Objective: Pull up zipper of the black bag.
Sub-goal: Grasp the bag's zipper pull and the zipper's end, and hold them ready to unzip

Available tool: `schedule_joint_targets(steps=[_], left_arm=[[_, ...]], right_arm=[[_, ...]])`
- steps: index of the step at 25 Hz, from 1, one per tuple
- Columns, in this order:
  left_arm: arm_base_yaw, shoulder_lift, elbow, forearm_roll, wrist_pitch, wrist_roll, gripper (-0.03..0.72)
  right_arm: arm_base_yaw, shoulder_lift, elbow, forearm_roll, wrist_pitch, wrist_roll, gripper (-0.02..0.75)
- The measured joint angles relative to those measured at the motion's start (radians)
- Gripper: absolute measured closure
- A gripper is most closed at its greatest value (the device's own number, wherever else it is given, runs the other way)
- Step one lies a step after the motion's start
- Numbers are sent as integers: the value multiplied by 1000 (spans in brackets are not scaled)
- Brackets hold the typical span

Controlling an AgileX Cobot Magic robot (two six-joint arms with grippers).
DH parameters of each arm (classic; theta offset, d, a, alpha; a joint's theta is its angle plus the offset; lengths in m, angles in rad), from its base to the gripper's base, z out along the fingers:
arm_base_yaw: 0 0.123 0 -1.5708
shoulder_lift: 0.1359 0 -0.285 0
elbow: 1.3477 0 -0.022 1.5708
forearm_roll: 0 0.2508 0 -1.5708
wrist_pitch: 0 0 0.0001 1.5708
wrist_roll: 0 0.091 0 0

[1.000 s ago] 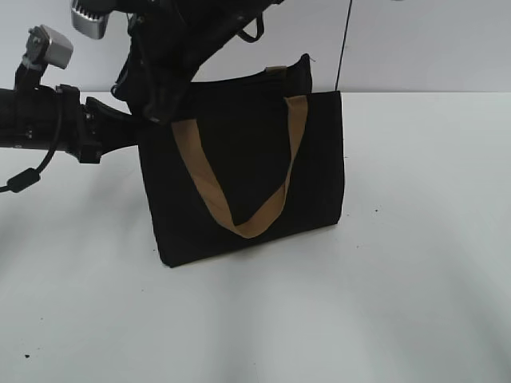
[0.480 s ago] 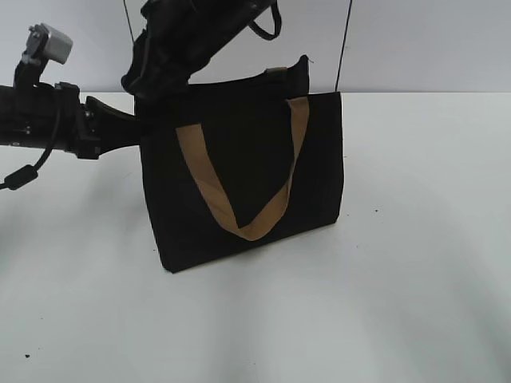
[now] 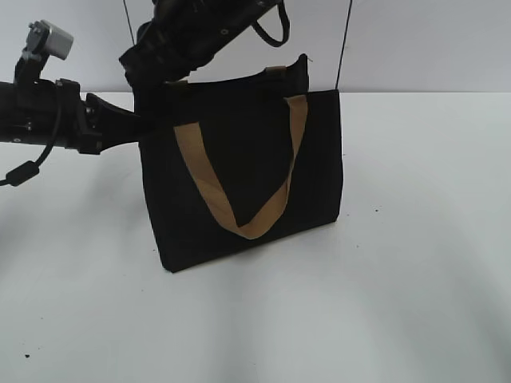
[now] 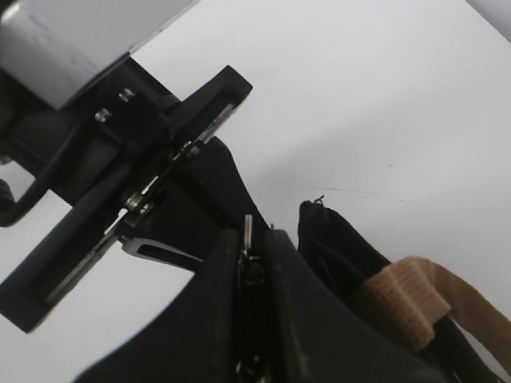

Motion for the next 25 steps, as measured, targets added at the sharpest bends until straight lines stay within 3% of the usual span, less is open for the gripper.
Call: schedule_joint_targets(steps=[25], left_arm=[[-22,13,-12,63,-20,-105,658]], right_arm=[[-33,0,8,34,-2,94,692]])
